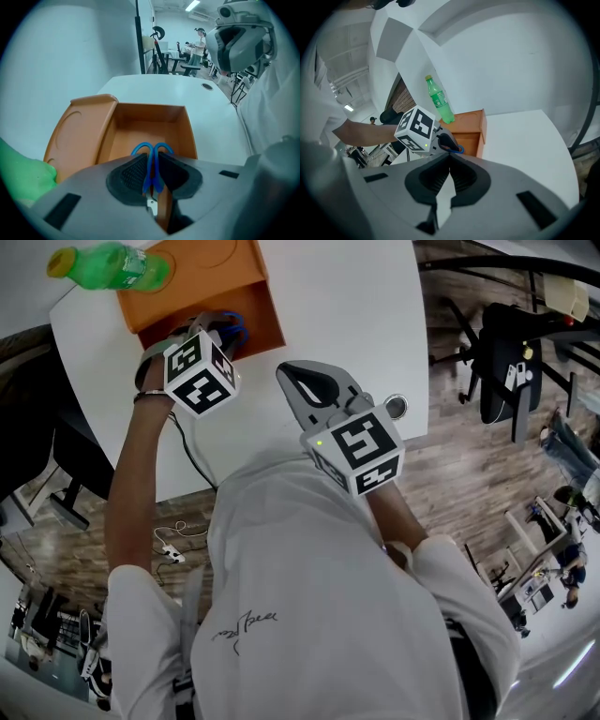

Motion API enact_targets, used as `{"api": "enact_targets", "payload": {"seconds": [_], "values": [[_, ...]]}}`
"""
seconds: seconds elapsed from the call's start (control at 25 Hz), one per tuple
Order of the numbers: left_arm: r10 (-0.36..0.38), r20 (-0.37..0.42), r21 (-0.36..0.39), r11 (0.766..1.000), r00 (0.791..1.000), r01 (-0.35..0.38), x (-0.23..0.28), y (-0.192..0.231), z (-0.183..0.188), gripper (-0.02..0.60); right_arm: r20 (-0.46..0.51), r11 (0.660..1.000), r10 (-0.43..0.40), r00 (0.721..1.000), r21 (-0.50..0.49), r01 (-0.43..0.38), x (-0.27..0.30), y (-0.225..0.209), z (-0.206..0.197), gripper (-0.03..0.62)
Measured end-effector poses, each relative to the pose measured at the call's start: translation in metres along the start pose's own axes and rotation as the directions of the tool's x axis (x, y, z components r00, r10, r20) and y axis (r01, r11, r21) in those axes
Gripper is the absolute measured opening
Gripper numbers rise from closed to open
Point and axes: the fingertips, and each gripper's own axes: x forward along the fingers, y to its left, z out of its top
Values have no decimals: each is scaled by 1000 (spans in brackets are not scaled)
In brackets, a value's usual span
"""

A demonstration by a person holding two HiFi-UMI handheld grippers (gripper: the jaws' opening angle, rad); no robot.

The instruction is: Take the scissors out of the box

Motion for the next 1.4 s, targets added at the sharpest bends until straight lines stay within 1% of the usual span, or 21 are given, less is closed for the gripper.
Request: {"api": "enact_targets", "payload": {"seconds": [0.08,0.24,0.52,0.76,0.88,1.04,1.2,1.4], "values": [[16,28,-21,1000,999,-15,-6,2,3,84,4,1000,4,1000,-2,-4,1,2,1,9],[50,92,-87,995,994,-42,-21,6,8,84,10,1000,9,1000,-8,-9,1,5,3,9],[128,179,-161,982,976,-99,-44,10,12,84,10,1000,7,1000,-18,-7,-1,7,3,9],[179,204,-216,967,963,-134,-57,11,11,84,16,999,12,1000,-30,-11,-3,12,6,9],[210,237,-252,956,948,-149,-66,13,13,83,18,999,12,1000,-37,-11,-3,15,7,9],[270,282,-286,940,921,-188,-81,18,15,83,20,999,9,1000,-48,-9,-5,17,9,9],[293,305,-327,926,906,-189,-92,19,15,83,26,998,10,1000,-58,-8,-9,20,10,9],[348,330,-354,907,877,-227,-110,21,14,83,32,997,14,999,-78,-11,-10,29,12,9]]}}
